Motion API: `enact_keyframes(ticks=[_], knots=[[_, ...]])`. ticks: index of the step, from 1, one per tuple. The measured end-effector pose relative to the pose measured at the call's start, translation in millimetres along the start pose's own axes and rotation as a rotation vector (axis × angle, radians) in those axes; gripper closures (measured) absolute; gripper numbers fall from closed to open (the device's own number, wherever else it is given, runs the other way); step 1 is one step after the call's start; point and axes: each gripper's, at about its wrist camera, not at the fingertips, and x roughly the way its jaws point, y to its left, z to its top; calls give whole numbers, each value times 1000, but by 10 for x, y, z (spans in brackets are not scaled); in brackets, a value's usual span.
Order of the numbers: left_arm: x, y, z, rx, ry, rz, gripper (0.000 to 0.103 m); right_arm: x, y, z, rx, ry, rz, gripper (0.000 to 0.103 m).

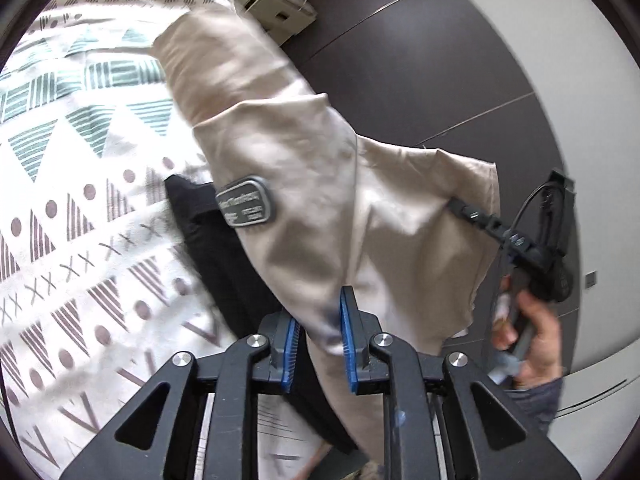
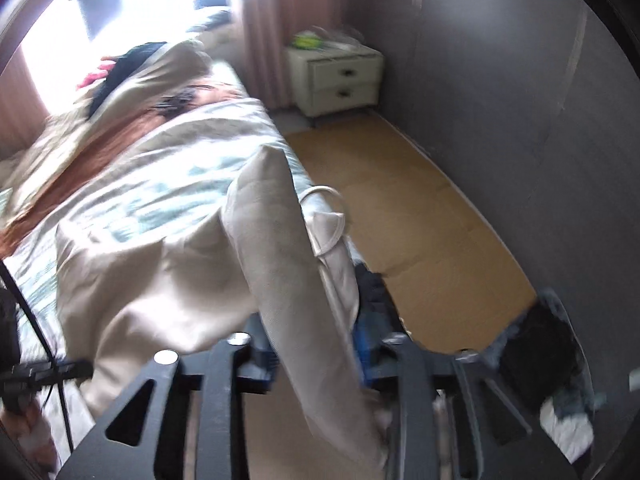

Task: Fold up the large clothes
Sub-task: 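Lay the jacket onto the black garment and open both tools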

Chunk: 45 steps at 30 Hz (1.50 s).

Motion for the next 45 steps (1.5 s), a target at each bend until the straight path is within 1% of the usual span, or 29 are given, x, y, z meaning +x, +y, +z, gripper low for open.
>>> enact_keyframes(ticks=[1,3,5,6,7,8,9,10,13,14,15,18,20,21,22,25,26,27,28,29,30,31,33,37,38,41,43,45], knots=[[52,50,15,12,19,15,78,21,-61,-4,38,11,-33,58],[91,145,32,-2,43,19,76,-37,-188,-19,89,8,-111,57],[75,197,41,-28,50,-4,73,-249,-382,-139,139,-24,-182,57],[58,182,42,-18,49,-3,67,-376,-509,-212,175,-43,-191,57],[36,140,38,5,48,9,60,-504,-626,-320,212,-59,-193,57],[15,89,30,31,49,14,56,-666,-760,-449,257,-79,-194,57],[-6,35,21,59,50,13,49,-798,-854,-583,288,-97,-187,57],[-30,-13,6,82,47,13,43,-928,-949,-752,320,-112,-159,57],[-98,-104,-42,107,26,27,39,-1130,-1129,-1270,417,-105,-64,57],[-117,-144,-63,109,22,32,39,-1143,-1220,-1432,443,-91,-44,57],[-152,-182,-84,115,17,39,39,-1144,-1308,-1521,463,-82,-29,57],[-235,-290,-193,169,-22,66,39,-1179,-1471,-1830,525,-58,26,57],[-289,-383,-299,201,-34,84,39,-1109,-1571,-1870,566,-54,72,57],[-318,-402,-351,214,-33,79,39,-1096,-1697,-1880,581,-50,84,57],[-302,-379,-380,225,-25,64,39,-1077,-1737,-1910,600,-45,94,57],[-315,-369,-481,229,-1,40,40,-907,-1879,-1832,671,-27,165,57],[-333,-369,-507,229,-5,38,42,-798,-1939,-1838,702,-21,203,57],[-343,-374,-515,235,-14,41,49,-712,-1958,-1790,721,-19,220,57],[-300,-355,-466,244,-18,49,56,-703,-1997,-1761,730,-25,214,58],[-256,-329,-445,248,-17,51,59,-649,-2011,-1751,729,-38,190,65],[-242,-339,-424,246,-13,49,66,-655,-2028,-1733,724,-66,158,94],[-213,-337,-402,242,-10,49,69,-683,-2050,-1725,720,-90,150,97],[-156,-341,-359,241,-13,53,69,-805,-2125,-1688,722,-135,155,99],[-49,-375,-284,239,-23,58,69,-1001,-2254,-1612,705,-180,77,101],[-49,-386,-269,237,-28,61,69,-1020,-2327,-1623,722,-180,64,101],[-82,-418,-275,252,-32,67,69,-1001,-2520,-1668,771,-160,65,101],[-127,-416,-310,268,-28,66,69,-1016,-2562,-1679,772,-139,68,100],[-138,-377,-322,257,-8,77,69,-1068,-2592,-1644,754,-144,91,98]])
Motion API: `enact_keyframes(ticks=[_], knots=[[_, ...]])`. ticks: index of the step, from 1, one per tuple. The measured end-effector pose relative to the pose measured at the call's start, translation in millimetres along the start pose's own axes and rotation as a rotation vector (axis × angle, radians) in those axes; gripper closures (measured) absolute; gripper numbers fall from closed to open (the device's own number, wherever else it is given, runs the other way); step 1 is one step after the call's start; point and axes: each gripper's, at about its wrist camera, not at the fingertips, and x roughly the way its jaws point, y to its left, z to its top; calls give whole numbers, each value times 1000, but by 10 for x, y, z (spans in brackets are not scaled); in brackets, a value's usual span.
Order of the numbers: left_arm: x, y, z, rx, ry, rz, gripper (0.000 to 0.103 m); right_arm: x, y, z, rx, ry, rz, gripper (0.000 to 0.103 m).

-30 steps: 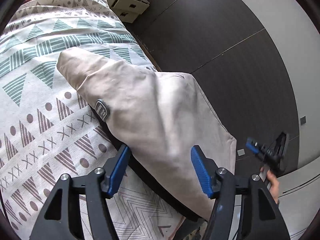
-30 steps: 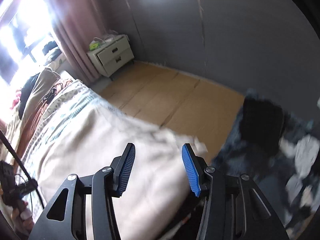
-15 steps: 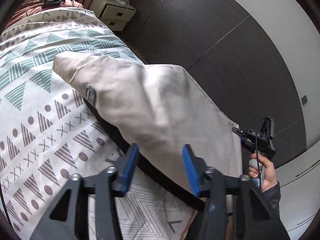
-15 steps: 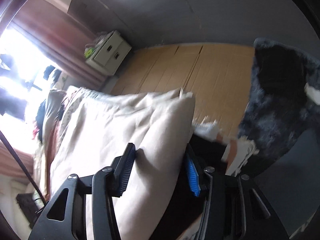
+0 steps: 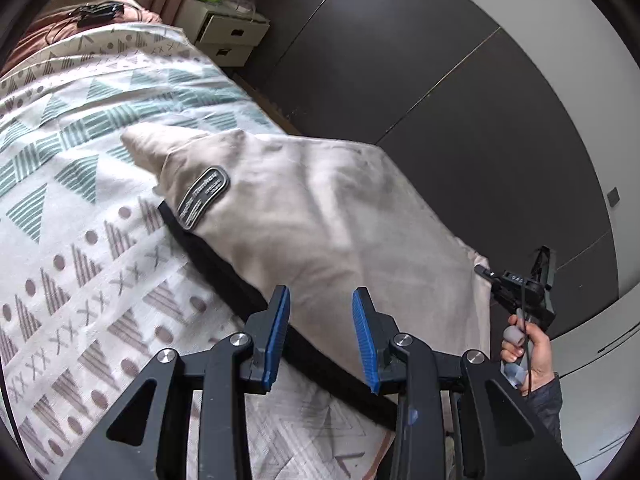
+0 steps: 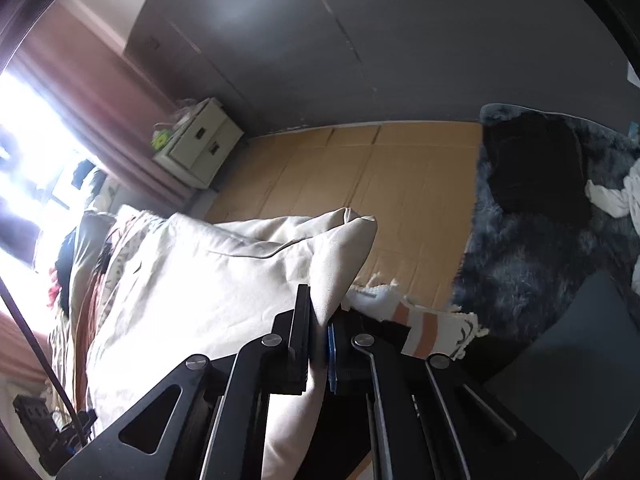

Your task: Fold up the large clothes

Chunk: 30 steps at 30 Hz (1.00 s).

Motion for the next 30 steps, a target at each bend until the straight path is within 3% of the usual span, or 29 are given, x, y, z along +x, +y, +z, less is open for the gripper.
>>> enact_keyframes(ticks=[2,3,5,6,7,9,22,26,28,30], knots=[[-10,26,0,-18,20,-1,69,-83,-16,42,2,5,8,96],[-31,23,-10,-20,29,5,69,-120,-28,28,2,9,2,90],[-92,-15,-34,-12,34,41,68,-213,1,-65,-2,11,-21,70],[-150,-39,-47,-6,28,69,60,-230,33,-105,-10,9,-18,44],[-217,-63,-58,-3,17,76,46,-235,22,-205,-18,3,-7,30],[-377,-118,-78,-5,-9,76,27,-379,46,-296,-43,-14,5,29],[-1358,-563,-415,84,-110,111,25,-1261,216,-1004,-175,5,71,28],[-1682,-686,-626,111,-151,125,16,-1540,320,-1187,-234,-1,66,23],[-1850,-752,-751,121,-175,125,3,-1653,359,-1278,-254,-1,73,23],[-2021,-806,-881,132,-197,130,2,-1774,388,-1385,-273,-4,80,23]])
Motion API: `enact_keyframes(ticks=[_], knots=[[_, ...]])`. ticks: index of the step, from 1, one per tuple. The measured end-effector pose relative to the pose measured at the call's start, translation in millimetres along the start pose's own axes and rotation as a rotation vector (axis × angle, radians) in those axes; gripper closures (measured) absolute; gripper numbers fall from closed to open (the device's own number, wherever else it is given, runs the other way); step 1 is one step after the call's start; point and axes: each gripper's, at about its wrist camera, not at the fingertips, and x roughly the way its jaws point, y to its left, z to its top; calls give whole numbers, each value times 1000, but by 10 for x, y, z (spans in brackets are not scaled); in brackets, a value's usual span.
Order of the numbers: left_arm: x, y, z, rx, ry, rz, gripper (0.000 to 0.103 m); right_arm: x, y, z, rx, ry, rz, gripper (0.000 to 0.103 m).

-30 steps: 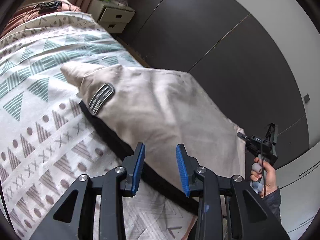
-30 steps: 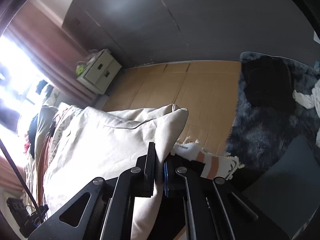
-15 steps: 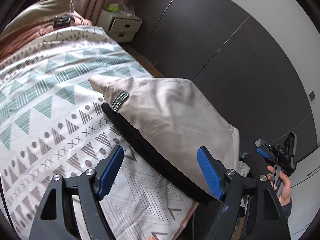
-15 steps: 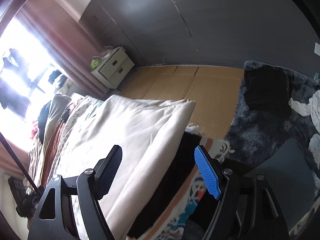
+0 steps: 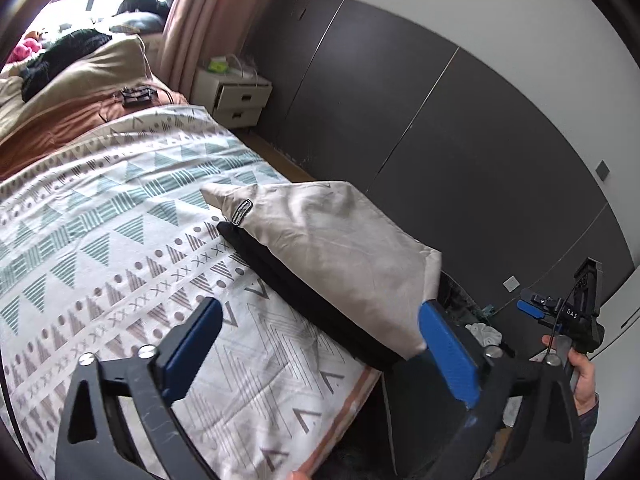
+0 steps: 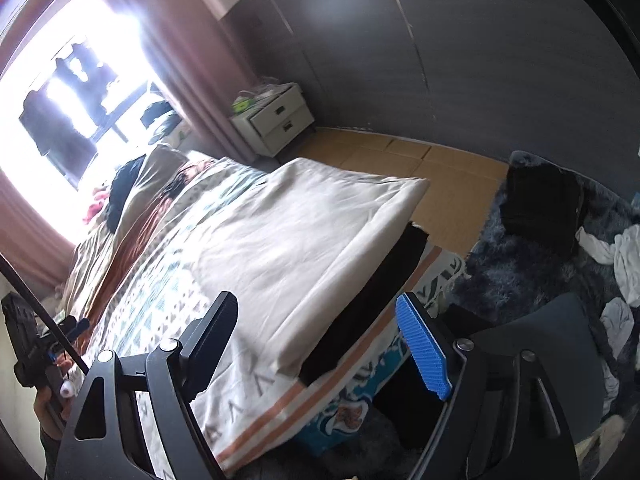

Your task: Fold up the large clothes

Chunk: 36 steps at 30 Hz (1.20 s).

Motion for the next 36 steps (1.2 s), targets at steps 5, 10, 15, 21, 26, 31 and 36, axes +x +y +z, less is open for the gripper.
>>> enact_keyframes(ticks=[5,10,15,21,26,31,36], knots=[[-426,-57,-191,16,-55,28,2,-231,126,-256,-57,-20,-1,23],[-818,-128,-431,42,-105,60,2,-458,249,-496,-115,-58,-4,23],[-1201,-219,-760,65,-162,93,2,-634,319,-764,-163,-77,6,23],[-1581,-354,-1185,90,-228,158,2,-824,325,-1052,-197,-103,34,23],[-1872,-469,-1591,98,-293,199,2,-958,285,-1361,-222,-140,70,23],[-2116,-605,-2001,98,-345,241,2,-1018,261,-1653,-264,-149,116,23],[-2308,-702,-2400,67,-379,252,2,-1151,251,-1972,-313,-186,156,23]])
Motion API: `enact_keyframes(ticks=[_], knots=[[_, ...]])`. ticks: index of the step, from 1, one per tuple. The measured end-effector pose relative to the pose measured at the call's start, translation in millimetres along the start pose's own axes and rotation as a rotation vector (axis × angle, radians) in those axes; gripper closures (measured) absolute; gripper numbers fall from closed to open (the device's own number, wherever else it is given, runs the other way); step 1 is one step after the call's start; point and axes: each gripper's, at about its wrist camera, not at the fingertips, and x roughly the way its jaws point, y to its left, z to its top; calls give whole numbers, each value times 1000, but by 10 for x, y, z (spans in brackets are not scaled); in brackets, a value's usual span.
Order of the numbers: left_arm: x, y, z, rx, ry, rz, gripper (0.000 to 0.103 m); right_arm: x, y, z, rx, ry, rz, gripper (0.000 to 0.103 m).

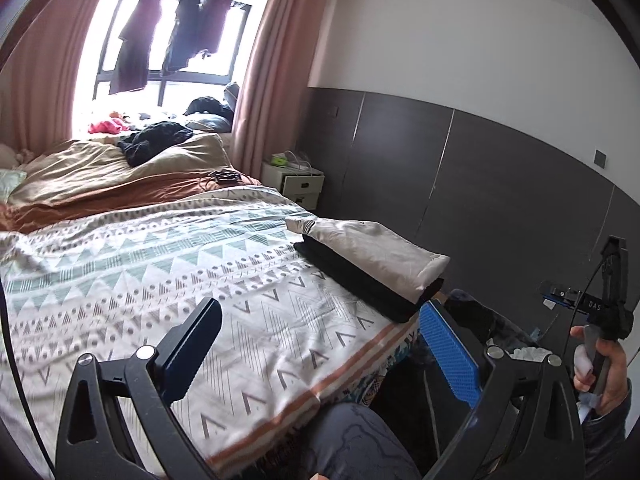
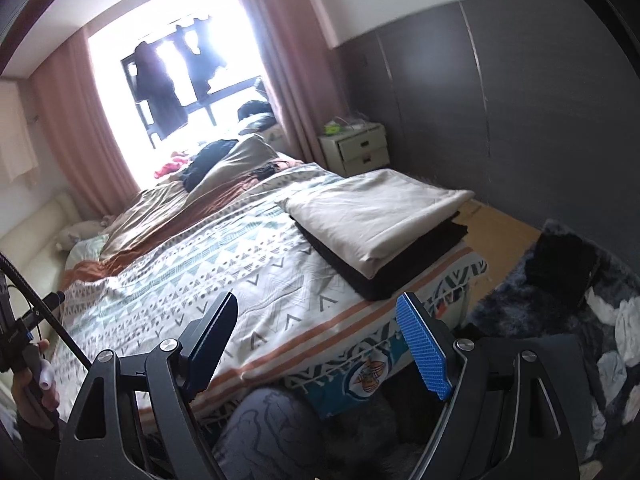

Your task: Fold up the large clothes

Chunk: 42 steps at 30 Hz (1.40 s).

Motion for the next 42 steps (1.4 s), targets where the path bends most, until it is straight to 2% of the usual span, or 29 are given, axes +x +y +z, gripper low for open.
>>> enact_keyframes(ticks=[4,12,23,42], knots=[[-209,-45,-229,-12,-17,40,2,-125,18,-230,-26,-23,60,23],[-707,-239,-632,18,-72,136,2,-225,-4,-674,-111,-65,86,23],[-1176,-573,-1024,75,-140,181,2,-501,-58,-1157,-129,-80,126,23],[-1408,-584,-1103,56,-173,221,1,-632,144,-1372,-126,-75,111,23]])
